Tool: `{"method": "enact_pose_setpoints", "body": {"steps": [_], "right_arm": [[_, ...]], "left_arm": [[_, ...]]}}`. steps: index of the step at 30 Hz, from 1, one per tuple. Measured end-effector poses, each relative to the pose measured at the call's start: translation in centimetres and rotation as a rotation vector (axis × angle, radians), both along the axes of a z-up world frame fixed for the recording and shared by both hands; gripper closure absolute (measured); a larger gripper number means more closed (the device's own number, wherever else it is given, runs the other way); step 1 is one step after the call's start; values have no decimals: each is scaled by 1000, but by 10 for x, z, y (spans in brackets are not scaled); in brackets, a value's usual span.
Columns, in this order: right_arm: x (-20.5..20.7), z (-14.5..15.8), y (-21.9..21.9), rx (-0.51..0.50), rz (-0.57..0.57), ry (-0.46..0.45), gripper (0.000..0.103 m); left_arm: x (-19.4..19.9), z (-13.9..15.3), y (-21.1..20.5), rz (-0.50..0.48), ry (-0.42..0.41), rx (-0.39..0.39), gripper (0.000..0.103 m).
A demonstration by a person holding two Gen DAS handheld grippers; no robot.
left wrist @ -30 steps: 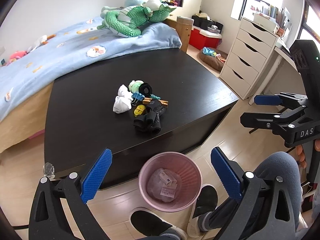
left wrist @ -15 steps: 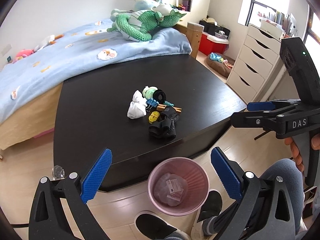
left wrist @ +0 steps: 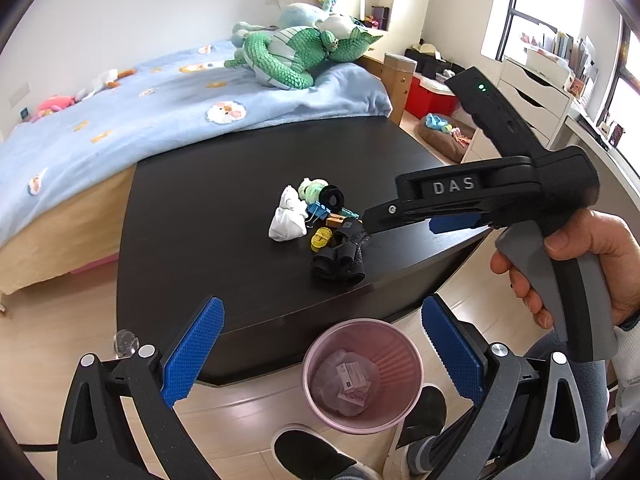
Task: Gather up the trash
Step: 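Reach to the black glove and close the right tool on it, then lift the black glove off the table with the right tool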
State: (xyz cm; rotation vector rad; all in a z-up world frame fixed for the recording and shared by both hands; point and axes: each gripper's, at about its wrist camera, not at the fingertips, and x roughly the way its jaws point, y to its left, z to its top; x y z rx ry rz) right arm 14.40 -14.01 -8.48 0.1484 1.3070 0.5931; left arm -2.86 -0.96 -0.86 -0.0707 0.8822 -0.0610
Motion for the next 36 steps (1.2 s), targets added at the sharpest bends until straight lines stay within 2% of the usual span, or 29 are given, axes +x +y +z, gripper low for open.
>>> {"method": "enact_pose_setpoints", "body": {"steps": [5, 12, 16, 26, 34, 36], "right_arm": [[15, -21, 10, 42, -64, 103, 3], [24, -38, 16, 104, -138, 192, 4], [29, -48, 18, 98, -159, 231, 26], [30, -56, 26, 78, -169, 239, 50], [31, -55, 25, 48, -150, 217, 75], [32, -52, 24, 45, -145, 206, 77]], "left_arm": [[0, -1, 2, 3, 0, -7, 8], [0, -3, 8, 12, 1, -18, 8], [-1, -5, 10, 14, 3, -24, 8], [0, -7, 15, 22, 8, -34, 8], [1, -8, 15, 17, 12, -34, 8], [1, -7, 15, 15, 11, -31, 8]]}}
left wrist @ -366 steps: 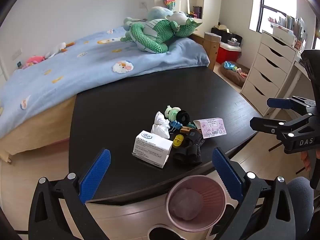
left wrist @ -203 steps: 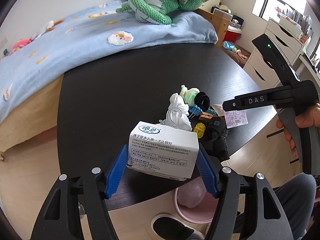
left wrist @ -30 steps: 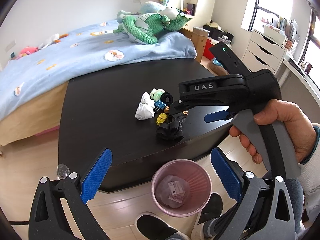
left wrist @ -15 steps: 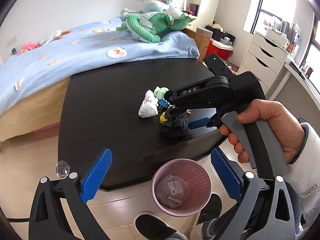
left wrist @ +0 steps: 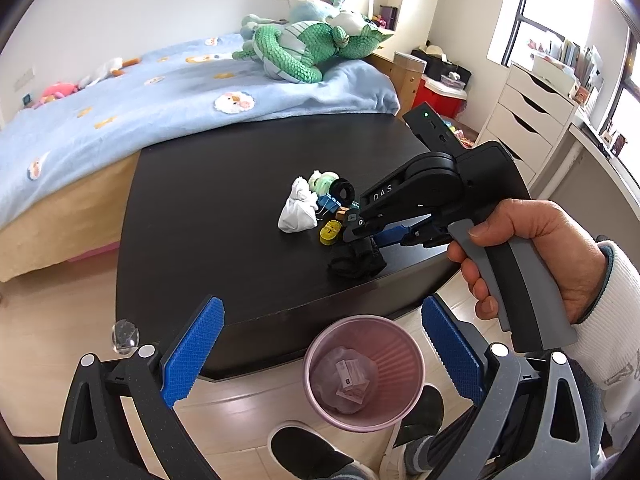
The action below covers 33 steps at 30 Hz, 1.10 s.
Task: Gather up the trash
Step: 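Lift the black glove off the table with the right tool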
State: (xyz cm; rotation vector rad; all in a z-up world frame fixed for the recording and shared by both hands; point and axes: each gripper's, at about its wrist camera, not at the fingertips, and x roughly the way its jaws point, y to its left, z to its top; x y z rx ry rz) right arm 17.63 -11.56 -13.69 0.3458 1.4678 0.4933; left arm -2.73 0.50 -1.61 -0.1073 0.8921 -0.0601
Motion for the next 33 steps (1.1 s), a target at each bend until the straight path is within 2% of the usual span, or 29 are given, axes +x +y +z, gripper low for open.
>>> {"method": "enact_pose_setpoints", "body": {"steps": [5, 13, 21, 33], "right_arm": [[-2, 6, -6, 4, 20, -32, 81], [-2, 26, -21, 14, 74, -74, 82], [3, 47, -31, -46, 168, -134, 82], [10, 64, -36, -83, 216, -172, 82]], "left_arm": [[3, 2, 0, -3, -4, 7, 8], [17, 8, 2, -11, -14, 17, 8], [49, 11, 11, -13, -6, 23, 8], [110, -6, 24, -67, 97, 17, 8]]}}
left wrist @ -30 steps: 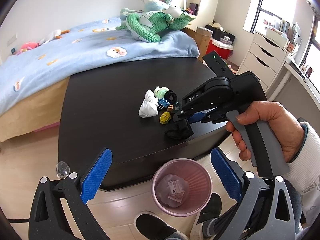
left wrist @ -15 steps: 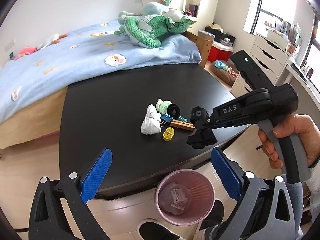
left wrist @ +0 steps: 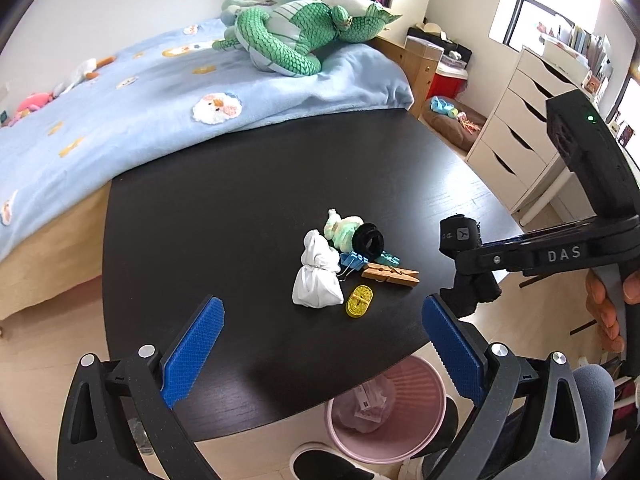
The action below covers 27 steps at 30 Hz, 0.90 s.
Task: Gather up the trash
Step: 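Lift the black glove off the table with the right tool, then close the left tool on the white sock while the right tool holds the black glove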
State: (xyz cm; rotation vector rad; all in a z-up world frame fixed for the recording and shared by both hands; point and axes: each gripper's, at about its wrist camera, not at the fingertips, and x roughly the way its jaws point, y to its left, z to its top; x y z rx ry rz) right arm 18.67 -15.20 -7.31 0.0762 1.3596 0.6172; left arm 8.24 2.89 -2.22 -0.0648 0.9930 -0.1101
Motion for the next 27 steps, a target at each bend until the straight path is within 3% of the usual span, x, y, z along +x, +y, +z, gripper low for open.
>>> {"method": "enact_pose_setpoints", "body": {"steps": [17, 23, 27], "right_arm": [[9, 0, -1, -17, 27, -15, 81], [12, -2, -1, -20, 28, -15, 81], [14, -3, -1, -19, 23, -16, 81]], "left_arm": [[66, -55, 9, -81, 185, -43, 9], [74, -67, 12, -94, 224, -62, 26], [75, -73, 13, -90, 231, -74, 32]]}}
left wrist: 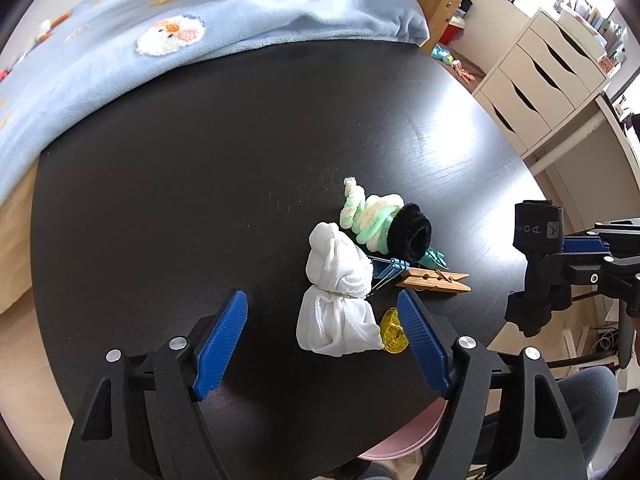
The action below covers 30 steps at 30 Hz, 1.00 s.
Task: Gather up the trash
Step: 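Close the left tool on the white sock while the right tool holds the black glove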
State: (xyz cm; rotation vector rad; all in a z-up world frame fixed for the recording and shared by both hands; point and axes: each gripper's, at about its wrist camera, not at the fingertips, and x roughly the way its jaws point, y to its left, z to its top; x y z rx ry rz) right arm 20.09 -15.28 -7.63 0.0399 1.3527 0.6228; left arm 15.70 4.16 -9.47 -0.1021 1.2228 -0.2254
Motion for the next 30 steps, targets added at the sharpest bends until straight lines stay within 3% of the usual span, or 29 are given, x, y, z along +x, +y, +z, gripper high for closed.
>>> {"method": "enact_pose_setpoints", "body": {"steps": [2, 6, 8, 11, 20, 30], "right_arm": [[1, -1, 0, 1, -2, 2, 81], [2, -3, 0, 4, -1, 6, 81], [2, -4, 0, 3, -2, 7, 81], [2, -5, 0, 3, -1, 6, 81], [-1, -1, -3, 15, -3, -7, 81], [-26, 29, -10, 3, 22, -108, 81]], "left_arm": [[0, -3, 0, 6, 9, -6, 43], [-1, -8, -1, 5, 16, -10, 55], [-2, -9, -2, 5, 16, -5, 67], [-3, -8, -2, 0, 13, 1, 74], [-17, 11, -3, 35, -41, 70, 77], [-63, 51, -16, 71, -136, 128, 77]]}}
